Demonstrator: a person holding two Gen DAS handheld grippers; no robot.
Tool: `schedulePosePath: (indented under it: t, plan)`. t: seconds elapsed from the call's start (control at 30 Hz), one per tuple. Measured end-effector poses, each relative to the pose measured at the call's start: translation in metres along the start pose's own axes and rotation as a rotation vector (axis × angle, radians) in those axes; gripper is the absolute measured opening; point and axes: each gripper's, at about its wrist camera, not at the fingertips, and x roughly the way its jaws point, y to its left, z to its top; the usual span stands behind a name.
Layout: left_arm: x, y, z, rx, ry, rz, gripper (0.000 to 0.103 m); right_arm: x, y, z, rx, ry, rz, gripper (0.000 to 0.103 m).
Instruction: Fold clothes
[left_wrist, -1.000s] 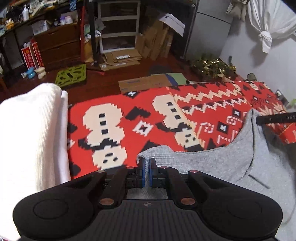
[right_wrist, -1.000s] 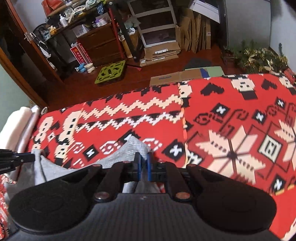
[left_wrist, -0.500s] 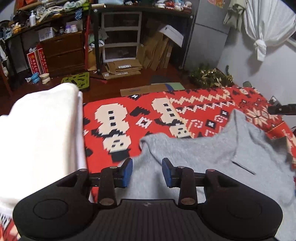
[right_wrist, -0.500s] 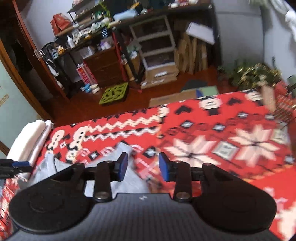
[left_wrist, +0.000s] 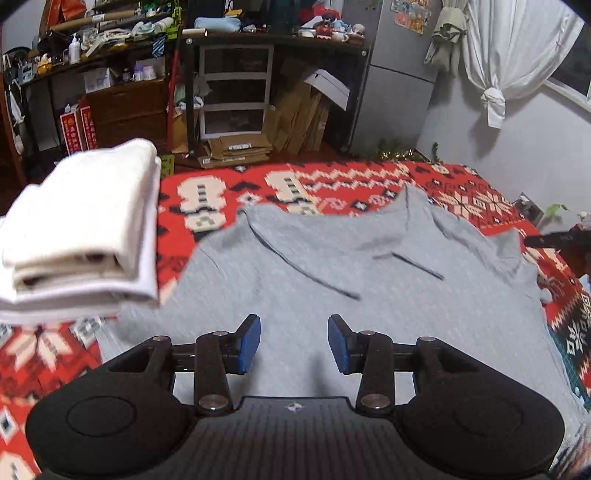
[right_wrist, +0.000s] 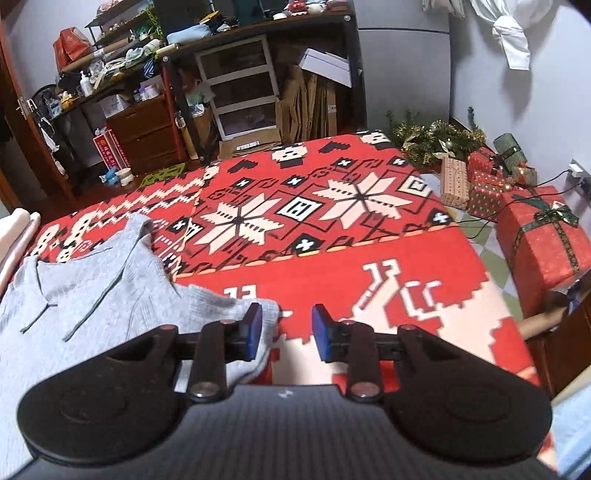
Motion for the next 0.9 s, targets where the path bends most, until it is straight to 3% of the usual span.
schedulePosePath:
  t: [0.13,0.2,0.23,0.27,0.37,0.63,0.9]
  plan:
    - [-0.003,-0.017,-0.010,0.006,0.020,-0.002,0.040,0.016,0.010,0.002,-0.047,0.017,-0.004,0.033]
    - [-0.004,-0.023,-0.013,0.015,0.027,0.006,0.040,0.023,0.016,0.003,-0.088,0.027,-0.024,0.024]
    - [-0.005,-0.025,-0.014,0.016,0.031,0.009,0.040,0.023,0.020,0.001,-0.106,0.030,-0.019,0.005]
    - [-0.005,-0.027,-0.015,0.017,0.034,0.012,0.040,0.023,0.023,0.000,-0.124,0.033,-0.014,0.002]
    - [-0.006,-0.032,-0.017,0.010,0.044,0.019,0.040,0.018,0.030,-0.005,-0.193,0.029,-0.039,0.001]
    - [-0.010,-0.040,-0.021,-0.008,0.051,0.033,0.039,-0.001,-0.018,0.013,-0.084,-0.043,-0.169,0.001]
    - [-0.008,-0.042,-0.028,-0.006,0.069,0.027,0.039,0.004,-0.024,0.010,-0.026,-0.054,-0.193,0.001]
